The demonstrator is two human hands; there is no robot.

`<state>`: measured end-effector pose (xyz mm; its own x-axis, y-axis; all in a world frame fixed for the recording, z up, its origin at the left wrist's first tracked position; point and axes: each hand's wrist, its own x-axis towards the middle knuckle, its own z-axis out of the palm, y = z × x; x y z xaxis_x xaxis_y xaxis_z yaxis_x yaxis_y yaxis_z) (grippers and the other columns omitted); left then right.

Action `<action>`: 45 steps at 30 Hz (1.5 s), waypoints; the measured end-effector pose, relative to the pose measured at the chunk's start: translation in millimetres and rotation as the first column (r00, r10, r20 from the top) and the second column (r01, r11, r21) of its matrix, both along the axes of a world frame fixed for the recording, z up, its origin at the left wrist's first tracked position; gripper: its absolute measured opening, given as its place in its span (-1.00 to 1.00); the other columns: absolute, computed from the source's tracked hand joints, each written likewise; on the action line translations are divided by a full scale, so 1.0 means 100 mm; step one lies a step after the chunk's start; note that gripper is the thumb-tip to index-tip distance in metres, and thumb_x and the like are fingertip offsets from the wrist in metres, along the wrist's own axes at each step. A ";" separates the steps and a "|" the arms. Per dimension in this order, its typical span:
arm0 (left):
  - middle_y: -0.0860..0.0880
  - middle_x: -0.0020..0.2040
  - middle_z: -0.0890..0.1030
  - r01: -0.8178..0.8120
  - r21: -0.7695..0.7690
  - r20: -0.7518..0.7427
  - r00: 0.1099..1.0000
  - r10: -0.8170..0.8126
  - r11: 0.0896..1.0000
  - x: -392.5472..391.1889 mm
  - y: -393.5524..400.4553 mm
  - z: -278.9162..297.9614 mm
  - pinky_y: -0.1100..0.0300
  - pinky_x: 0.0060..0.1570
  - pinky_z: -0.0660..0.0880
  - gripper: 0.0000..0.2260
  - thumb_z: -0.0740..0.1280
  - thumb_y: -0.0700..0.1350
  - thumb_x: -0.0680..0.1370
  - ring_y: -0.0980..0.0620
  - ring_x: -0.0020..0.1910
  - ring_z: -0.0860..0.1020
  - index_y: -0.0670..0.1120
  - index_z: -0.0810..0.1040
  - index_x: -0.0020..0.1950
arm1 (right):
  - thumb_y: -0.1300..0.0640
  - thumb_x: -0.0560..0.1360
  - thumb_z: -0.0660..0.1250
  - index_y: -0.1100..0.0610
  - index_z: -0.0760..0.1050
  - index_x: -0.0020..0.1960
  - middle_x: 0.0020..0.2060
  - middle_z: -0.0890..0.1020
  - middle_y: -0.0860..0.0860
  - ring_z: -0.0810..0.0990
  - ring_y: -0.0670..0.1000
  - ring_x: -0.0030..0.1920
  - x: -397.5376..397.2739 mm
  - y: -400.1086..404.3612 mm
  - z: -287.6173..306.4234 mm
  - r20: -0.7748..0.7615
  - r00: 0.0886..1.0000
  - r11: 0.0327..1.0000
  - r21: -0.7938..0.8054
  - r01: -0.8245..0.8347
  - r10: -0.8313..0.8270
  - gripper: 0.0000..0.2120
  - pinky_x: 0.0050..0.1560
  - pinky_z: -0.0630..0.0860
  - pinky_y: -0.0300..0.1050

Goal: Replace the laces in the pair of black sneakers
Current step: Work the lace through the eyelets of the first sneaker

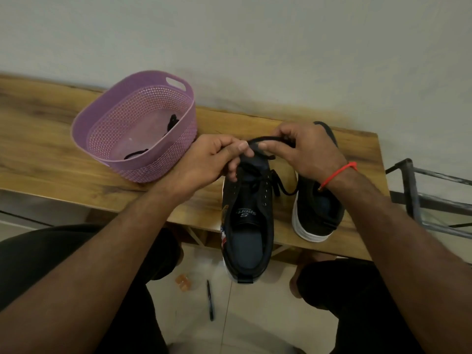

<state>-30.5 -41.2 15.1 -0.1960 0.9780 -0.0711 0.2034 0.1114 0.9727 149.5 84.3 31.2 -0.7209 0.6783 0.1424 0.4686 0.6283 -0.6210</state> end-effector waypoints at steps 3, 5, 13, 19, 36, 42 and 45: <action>0.05 -0.33 0.56 -0.153 0.035 0.624 0.775 0.098 0.988 -0.12 0.02 0.15 0.21 -0.32 0.55 -0.74 0.17 -0.06 0.72 0.08 -0.32 0.57 -0.09 0.58 -0.03 | -0.08 0.54 0.39 0.12 0.61 -0.15 -0.38 0.55 -0.02 0.44 -0.15 -0.38 0.02 0.07 0.05 -0.037 0.997 0.996 -0.062 0.072 -0.074 -0.74 -0.41 0.31 -0.41; 0.00 -0.16 0.70 -0.255 0.103 0.940 0.340 -0.011 0.962 -0.27 0.02 0.22 0.18 -0.15 0.64 -0.70 0.14 -0.06 0.73 0.05 -0.15 0.69 -0.11 0.61 -0.02 | -0.08 0.57 0.35 0.08 0.59 -0.16 -0.40 0.51 -0.05 0.44 -0.17 -0.39 0.04 0.07 0.08 -0.008 0.997 0.995 -0.057 0.079 -0.080 -0.74 -0.42 0.30 -0.41; -0.24 0.34 0.58 -0.404 0.106 0.877 0.469 0.106 0.909 -0.26 0.05 0.13 0.03 0.22 0.59 -0.71 0.16 -0.28 0.69 -0.13 0.27 0.62 -0.15 0.42 0.42 | -0.11 0.56 0.34 0.08 0.64 -0.01 -0.22 0.64 -0.06 0.58 -0.11 -0.24 0.00 -0.18 0.16 0.267 0.847 0.877 -0.288 -0.385 0.460 -0.74 -0.18 0.54 -0.11; -0.15 0.18 0.68 0.160 0.008 0.164 0.973 -0.160 0.987 0.11 0.01 -0.03 -0.02 0.16 0.58 -0.62 0.07 -0.36 0.66 -0.13 0.11 0.68 -0.15 0.48 0.42 | 0.12 0.60 0.33 0.20 0.58 -0.13 -0.48 0.41 0.00 0.29 -0.12 -0.50 -0.01 -0.13 0.29 -0.412 0.906 0.883 -0.387 -0.266 0.092 -0.81 -0.48 0.26 -0.25; -0.06 0.19 0.69 -0.010 0.052 0.032 0.999 0.008 0.999 -0.03 0.01 0.00 -0.09 0.44 0.40 -0.61 0.09 0.02 0.72 0.01 0.26 0.61 -0.15 0.56 0.36 | 0.11 0.60 0.34 0.25 0.58 -0.06 -0.33 0.60 -0.02 0.54 -0.08 -0.33 -0.08 -0.24 0.24 -0.248 0.889 0.835 -0.315 -0.450 0.386 -0.80 -0.29 0.49 -0.16; -0.08 -0.26 0.59 0.067 0.069 0.650 0.754 -0.096 0.995 0.13 -0.04 0.21 -0.02 0.01 0.58 -0.30 -0.18 0.31 0.67 -0.05 -0.28 0.58 -0.14 0.59 -0.02 | 0.01 0.59 0.35 0.10 0.61 -0.13 -0.42 0.55 -0.15 0.50 -0.18 -0.36 0.01 0.00 0.15 -0.116 0.993 0.998 -0.063 -0.027 0.019 -0.80 -0.36 0.36 -0.30; -0.17 0.33 0.59 -0.115 0.174 0.769 0.636 -0.063 0.978 0.03 0.02 0.14 -0.02 0.44 0.42 -0.28 -0.19 0.30 0.67 -0.11 0.33 0.57 -0.20 0.43 0.44 | -0.08 0.62 0.27 0.02 0.47 -0.22 -0.41 0.45 -0.11 0.45 -0.19 -0.36 -0.03 -0.11 0.08 0.284 0.916 0.958 -0.032 -0.285 0.282 -0.72 -0.28 0.28 -0.17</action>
